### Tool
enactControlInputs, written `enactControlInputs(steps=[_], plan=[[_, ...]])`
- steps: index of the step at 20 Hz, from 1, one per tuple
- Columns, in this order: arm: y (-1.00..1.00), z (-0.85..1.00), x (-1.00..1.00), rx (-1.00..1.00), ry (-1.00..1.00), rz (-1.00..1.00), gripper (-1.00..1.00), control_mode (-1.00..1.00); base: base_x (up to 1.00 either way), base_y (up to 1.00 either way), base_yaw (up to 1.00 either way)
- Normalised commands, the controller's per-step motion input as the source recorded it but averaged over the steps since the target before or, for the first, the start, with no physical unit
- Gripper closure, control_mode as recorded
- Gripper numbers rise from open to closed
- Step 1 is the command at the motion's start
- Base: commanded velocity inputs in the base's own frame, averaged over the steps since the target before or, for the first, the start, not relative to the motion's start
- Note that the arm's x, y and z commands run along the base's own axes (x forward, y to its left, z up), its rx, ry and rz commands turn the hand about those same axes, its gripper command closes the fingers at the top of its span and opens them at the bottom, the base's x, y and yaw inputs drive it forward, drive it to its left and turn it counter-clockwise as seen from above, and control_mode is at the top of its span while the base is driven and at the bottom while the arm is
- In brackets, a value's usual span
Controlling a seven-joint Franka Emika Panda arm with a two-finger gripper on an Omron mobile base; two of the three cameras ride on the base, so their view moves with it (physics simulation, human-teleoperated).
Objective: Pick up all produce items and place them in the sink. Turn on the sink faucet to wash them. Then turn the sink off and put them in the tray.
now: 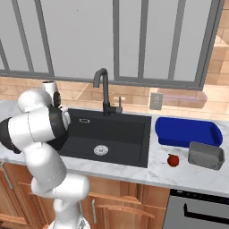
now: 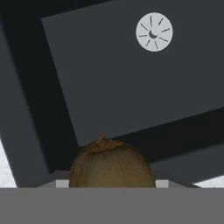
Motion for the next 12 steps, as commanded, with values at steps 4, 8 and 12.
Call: enactControlInputs(steps=[4,8,12], plan=[[-0.33,-0.05,0.3,0.0,0.0,0.0,1.0,-1.0,0.0,0.0,0.0],[-0.2,-0.12,0.35,0.0,0.0,0.0,1.0,-1.0,0.0,0.0,0.0],[-0.08,-0.21,0.36,0.0,0.0,0.0,1.0,-1.0,0.0,0.0,0.0]])
